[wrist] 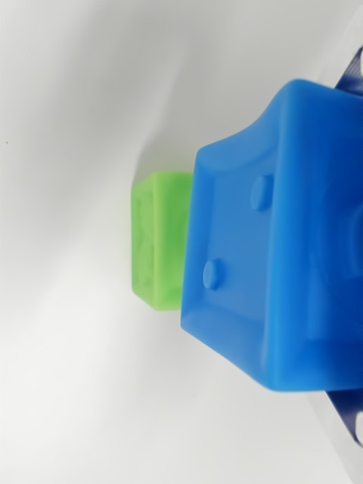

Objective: Stack cube

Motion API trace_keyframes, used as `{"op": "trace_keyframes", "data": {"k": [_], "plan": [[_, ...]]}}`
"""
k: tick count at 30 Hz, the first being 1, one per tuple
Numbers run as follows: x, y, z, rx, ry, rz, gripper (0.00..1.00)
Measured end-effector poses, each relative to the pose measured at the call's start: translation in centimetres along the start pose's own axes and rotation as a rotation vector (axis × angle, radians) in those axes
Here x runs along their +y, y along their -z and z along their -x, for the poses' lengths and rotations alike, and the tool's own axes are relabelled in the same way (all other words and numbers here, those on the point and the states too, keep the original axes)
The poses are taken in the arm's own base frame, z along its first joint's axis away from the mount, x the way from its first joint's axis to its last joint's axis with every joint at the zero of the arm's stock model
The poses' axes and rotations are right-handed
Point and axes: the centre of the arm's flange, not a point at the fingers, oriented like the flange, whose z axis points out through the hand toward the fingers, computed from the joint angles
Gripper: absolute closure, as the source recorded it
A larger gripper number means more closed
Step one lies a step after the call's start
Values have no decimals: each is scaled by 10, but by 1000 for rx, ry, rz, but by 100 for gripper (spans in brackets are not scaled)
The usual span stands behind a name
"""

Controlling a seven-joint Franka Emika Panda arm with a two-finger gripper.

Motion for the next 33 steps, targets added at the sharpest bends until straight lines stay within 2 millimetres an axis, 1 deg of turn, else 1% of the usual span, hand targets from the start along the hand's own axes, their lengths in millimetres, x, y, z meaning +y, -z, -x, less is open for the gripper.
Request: {"op": "trace_keyframes", "data": {"k": [5, 15, 24, 25, 33], "plan": [[0, -11, 0, -1, 0, 0, 100], [0, -26, 0, -1, 0, 1, 100], [0, -32, 0, 0, 0, 0, 100], [0, -32, 0, 0, 0, 0, 0], [0, -32, 0, 0, 0, 0, 0]]}}
